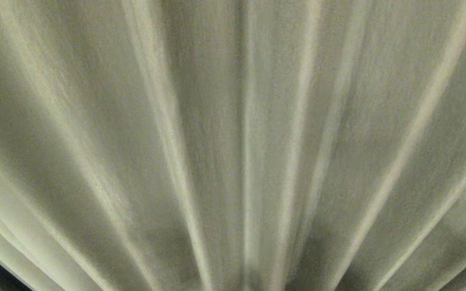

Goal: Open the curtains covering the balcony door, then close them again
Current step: Close the outer curtains on both sides

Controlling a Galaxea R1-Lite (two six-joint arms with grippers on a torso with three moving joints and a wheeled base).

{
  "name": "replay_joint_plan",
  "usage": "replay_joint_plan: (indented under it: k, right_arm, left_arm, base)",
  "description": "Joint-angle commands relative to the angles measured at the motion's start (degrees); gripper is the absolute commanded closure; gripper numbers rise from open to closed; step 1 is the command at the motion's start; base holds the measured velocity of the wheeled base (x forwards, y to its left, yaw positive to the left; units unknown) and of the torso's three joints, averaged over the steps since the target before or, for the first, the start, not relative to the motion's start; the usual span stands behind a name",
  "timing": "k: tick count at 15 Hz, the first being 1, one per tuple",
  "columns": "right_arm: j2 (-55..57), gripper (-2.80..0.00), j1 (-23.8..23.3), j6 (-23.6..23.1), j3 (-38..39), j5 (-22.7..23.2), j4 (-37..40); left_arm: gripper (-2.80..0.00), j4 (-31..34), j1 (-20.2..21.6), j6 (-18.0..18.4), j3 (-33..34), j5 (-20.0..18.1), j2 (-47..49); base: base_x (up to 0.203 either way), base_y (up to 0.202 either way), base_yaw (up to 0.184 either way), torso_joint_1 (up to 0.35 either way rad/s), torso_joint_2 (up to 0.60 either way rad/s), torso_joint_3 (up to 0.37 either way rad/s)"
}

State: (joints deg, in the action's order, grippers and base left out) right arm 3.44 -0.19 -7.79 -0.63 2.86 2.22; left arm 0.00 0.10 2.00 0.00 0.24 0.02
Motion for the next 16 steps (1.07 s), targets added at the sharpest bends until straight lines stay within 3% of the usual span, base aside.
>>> replay_joint_plan:
  k: [1, 13, 16]
  right_arm:
    - [-3.4, 0.0, 0.2, 2.5, -0.1, 0.1, -0.1]
    - [-3.4, 0.0, 0.2, 2.7, -0.1, 0.1, -0.2]
    - [-3.4, 0.0, 0.2, 2.7, -0.1, 0.1, -0.2]
  left_arm:
    - [0.0, 0.0, 0.0, 0.0, 0.0, 0.0, 0.0]
    - [0.0, 0.0, 0.0, 0.0, 0.0, 0.1, 0.0]
    - [0.0, 0.0, 0.0, -1.7, 0.0, 0.1, 0.0]
  base:
    - [0.0, 0.0, 0.0, 0.0, 0.0, 0.0]
    - [0.0, 0.0, 0.0, 0.0, 0.0, 0.0]
    - [0.0, 0.0, 0.0, 0.0, 0.0, 0.0]
